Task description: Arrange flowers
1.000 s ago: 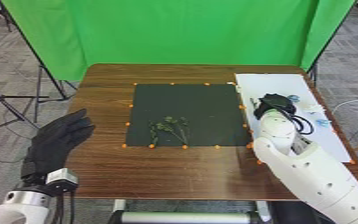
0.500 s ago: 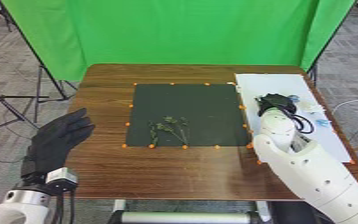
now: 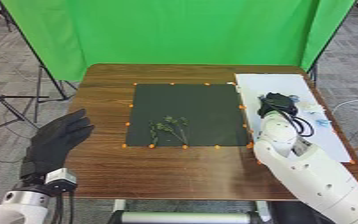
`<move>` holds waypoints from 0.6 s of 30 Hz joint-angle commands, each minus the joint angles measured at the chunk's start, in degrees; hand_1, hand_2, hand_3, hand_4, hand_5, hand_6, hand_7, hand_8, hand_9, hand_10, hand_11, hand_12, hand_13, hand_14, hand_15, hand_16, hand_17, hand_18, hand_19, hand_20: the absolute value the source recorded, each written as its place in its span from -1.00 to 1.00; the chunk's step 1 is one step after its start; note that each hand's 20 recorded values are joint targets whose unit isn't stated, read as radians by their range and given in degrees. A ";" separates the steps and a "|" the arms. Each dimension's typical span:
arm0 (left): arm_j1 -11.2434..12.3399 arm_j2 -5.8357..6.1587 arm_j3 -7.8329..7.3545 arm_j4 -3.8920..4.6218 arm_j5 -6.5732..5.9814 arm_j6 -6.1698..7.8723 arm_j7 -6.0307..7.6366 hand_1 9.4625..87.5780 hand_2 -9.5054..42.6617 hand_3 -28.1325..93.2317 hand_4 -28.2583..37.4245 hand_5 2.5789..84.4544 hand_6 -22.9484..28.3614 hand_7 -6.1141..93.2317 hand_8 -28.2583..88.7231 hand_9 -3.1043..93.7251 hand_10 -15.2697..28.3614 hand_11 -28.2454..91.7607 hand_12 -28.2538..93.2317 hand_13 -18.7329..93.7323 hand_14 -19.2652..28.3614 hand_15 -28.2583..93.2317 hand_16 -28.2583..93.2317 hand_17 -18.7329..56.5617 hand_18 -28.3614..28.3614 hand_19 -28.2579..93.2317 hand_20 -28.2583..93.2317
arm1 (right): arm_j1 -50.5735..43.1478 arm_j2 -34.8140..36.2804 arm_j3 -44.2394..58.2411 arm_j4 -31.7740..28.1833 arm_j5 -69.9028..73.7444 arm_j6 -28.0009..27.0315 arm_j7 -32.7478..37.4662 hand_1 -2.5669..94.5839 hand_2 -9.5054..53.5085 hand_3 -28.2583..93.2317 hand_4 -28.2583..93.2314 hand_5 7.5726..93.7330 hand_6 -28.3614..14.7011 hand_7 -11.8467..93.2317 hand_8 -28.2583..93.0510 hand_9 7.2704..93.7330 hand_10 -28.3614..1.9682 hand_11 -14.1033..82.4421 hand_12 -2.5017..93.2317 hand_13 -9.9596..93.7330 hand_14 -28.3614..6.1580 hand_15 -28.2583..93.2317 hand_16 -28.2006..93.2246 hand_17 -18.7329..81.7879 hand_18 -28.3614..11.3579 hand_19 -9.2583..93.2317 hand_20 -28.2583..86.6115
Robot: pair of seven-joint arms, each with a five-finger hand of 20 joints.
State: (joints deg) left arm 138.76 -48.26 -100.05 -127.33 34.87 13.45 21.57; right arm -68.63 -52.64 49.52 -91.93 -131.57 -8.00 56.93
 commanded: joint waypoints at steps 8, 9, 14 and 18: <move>2.49 0.66 -0.49 -0.78 -0.45 0.92 1.60 -0.56 -0.45 0.81 -0.78 -0.03 0.35 -0.52 -0.69 -0.18 0.66 0.03 -0.37 -0.27 0.94 0.47 -0.76 -0.77 0.76 0.44 -0.44 | 3.31 0.33 0.44 -8.45 -3.23 3.16 -3.52 0.10 -0.88 0.75 -0.95 0.82 0.09 -0.29 -0.12 0.75 -0.10 0.42 -0.39 0.79 0.19 0.71 -0.13 0.67 -0.38 1.00 0.29; 2.47 0.73 -0.48 -0.78 -0.57 0.95 1.68 -0.56 -0.45 0.81 -0.78 -0.03 0.35 -0.52 -0.69 -0.18 0.67 0.03 -0.38 -0.27 0.94 0.47 -0.76 -0.77 0.76 0.44 -0.44 | 2.92 0.30 0.24 -9.66 -3.48 2.86 -3.92 0.10 -0.88 0.74 -0.95 0.82 0.10 -0.29 -0.11 0.75 -0.10 0.42 -0.39 0.79 0.19 0.71 -0.13 0.67 -0.38 1.00 0.29; 1.92 0.46 -0.63 -0.71 -0.10 0.56 0.62 -0.56 -0.45 0.81 -0.78 -0.03 0.35 -0.52 -0.69 -0.18 0.66 0.03 -0.37 -0.27 0.94 0.47 -0.76 -0.77 0.76 0.44 -0.44 | 0.17 -0.83 -1.12 -14.91 -3.62 2.82 -5.78 0.10 -0.89 0.74 -0.94 0.82 0.09 -0.30 -0.11 0.75 -0.10 0.41 -0.40 0.80 0.19 0.71 -0.13 0.67 -0.39 1.00 0.30; 1.85 0.39 -0.53 -0.71 -0.02 0.41 0.52 -0.56 -0.45 0.81 -0.78 -0.03 0.35 -0.52 -0.69 -0.18 0.67 0.03 -0.38 -0.27 0.93 0.47 -0.76 -0.77 0.76 0.44 -0.44 | -2.29 -2.19 -2.72 -17.54 -4.12 3.25 -6.53 0.11 -0.90 0.74 -0.94 0.83 0.09 -0.31 -0.11 0.76 -0.10 0.41 -0.39 0.80 0.19 0.71 -0.13 0.67 -0.39 1.00 0.30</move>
State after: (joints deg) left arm 140.47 -47.65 -100.36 -127.65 34.70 13.88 22.73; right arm -67.14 -52.19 49.59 -105.94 -133.95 -5.76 52.14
